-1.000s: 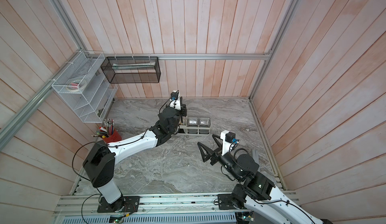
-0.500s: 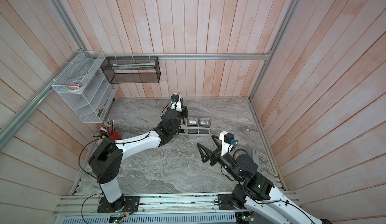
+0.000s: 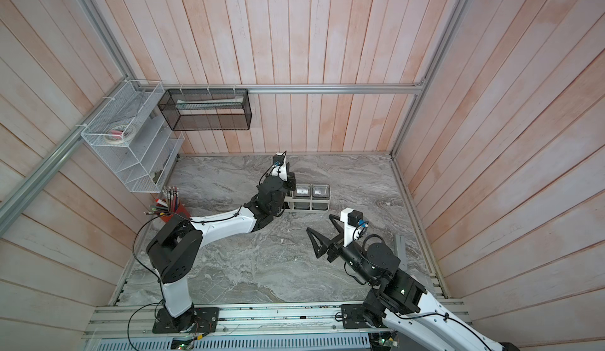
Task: Place the toothbrush into the toothbrush holder
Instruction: Place the toothbrush in the toothbrush holder.
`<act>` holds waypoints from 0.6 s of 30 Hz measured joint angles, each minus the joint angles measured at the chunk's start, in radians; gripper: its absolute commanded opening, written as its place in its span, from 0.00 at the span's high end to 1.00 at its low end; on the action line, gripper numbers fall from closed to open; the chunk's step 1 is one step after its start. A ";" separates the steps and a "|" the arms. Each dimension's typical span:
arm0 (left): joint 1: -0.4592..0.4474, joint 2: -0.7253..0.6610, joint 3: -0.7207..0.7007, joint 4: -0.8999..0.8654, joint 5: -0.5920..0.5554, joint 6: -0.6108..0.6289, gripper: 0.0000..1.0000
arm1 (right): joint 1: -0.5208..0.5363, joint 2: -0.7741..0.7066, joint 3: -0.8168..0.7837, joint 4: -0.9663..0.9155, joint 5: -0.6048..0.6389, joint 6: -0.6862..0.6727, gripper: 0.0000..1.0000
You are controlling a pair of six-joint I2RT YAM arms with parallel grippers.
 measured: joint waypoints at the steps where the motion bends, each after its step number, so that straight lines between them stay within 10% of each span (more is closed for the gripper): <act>1: 0.000 0.003 -0.003 0.000 0.004 -0.006 1.00 | 0.000 0.000 -0.002 0.000 0.000 0.000 0.02; 18: -0.024 0.020 -0.053 0.043 0.011 -0.004 0.92 | 0.000 -0.012 -0.030 0.030 -0.019 0.019 0.02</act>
